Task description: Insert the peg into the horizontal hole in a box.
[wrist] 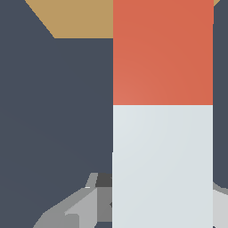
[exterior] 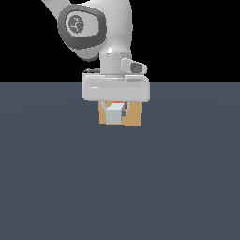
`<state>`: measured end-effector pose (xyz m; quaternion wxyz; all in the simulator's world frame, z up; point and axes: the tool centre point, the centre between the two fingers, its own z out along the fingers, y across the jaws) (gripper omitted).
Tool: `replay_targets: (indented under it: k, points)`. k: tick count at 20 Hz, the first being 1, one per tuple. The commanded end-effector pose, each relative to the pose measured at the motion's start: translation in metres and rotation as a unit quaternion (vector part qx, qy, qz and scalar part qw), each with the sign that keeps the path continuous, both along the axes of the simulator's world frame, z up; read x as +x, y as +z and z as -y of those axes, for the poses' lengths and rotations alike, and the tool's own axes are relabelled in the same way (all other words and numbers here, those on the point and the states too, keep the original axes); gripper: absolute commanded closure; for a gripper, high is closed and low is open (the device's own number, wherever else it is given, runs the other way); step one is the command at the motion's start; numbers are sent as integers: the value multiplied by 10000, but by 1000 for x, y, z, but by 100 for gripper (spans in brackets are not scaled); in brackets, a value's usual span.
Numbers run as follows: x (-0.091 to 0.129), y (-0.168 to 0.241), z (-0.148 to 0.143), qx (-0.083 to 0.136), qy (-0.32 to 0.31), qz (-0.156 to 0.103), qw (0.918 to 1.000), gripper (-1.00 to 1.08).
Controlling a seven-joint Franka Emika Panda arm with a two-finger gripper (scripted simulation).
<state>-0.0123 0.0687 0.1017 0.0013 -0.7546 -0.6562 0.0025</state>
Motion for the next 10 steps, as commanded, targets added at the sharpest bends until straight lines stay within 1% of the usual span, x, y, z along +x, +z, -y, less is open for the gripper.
replay_targets:
  k: [1, 10]
  points:
    - [4, 5, -3, 10, 19, 32, 10000, 108]
    - [4, 4, -8, 11, 27, 21, 10000, 108]
